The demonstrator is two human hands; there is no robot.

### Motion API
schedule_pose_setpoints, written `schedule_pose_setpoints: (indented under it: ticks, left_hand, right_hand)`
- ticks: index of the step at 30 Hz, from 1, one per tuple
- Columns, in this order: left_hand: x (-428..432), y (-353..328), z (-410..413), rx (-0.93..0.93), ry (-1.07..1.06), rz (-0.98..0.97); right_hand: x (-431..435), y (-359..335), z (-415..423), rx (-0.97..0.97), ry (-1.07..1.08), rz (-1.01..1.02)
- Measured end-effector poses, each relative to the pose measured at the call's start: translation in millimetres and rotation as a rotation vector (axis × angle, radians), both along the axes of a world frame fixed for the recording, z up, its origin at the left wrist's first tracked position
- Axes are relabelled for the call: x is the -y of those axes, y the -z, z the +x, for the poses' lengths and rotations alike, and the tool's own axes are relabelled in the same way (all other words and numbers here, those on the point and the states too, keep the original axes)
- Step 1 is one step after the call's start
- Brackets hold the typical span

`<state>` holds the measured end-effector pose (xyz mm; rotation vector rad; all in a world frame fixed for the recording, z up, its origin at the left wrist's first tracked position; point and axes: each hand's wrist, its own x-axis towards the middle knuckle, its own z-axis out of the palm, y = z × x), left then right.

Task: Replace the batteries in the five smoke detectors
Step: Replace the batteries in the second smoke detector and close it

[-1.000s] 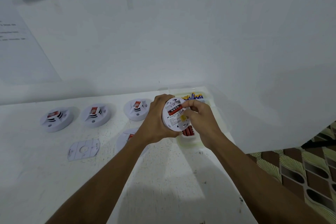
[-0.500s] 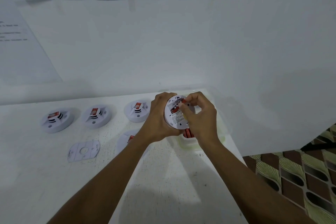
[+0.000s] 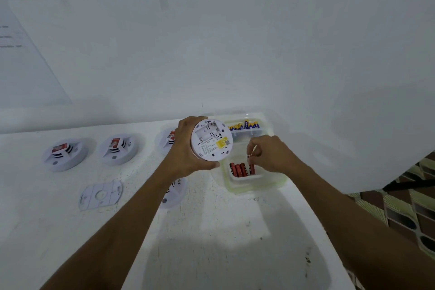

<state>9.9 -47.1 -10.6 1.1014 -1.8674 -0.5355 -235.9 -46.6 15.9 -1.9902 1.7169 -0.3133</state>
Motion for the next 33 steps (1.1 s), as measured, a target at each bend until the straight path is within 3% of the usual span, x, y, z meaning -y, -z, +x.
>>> schedule_pose_setpoints:
  ticks: [7,13,15,22,27,33]
  left_hand:
    - [5.3,1.6,1.8,-0.011,0.000,0.020]
    - [18.1,-2.9,9.4,0.004,-0.011,0.065]
    - [23.1,-3.8,12.1,0.013,-0.011,0.080]
    - [33.6,-1.1,20.8,0.081,-0.018,0.137]
    - [34.7,1.2,23.9,0.078,-0.015,0.162]
    - [37.4,6.9,24.5,0.056,-0.006,0.142]
  right_hand:
    - [6.8,2.2,-2.4,-0.004,-0.044,0.100]
    - [47.9,-27.3,-0.4,0.133,-0.049,-0.212]
    - [70.8,-30.2,5.0,0.136,-0.061,-0.174]
    - [127.8,-10.6,31.5,-0.132,-0.162,0.031]
    - [139.3,-1.6,38.1,-0.124,-0.157,0.084]
    - [135.5,5.7,33.2,-0.035,-0.121,-0.011]
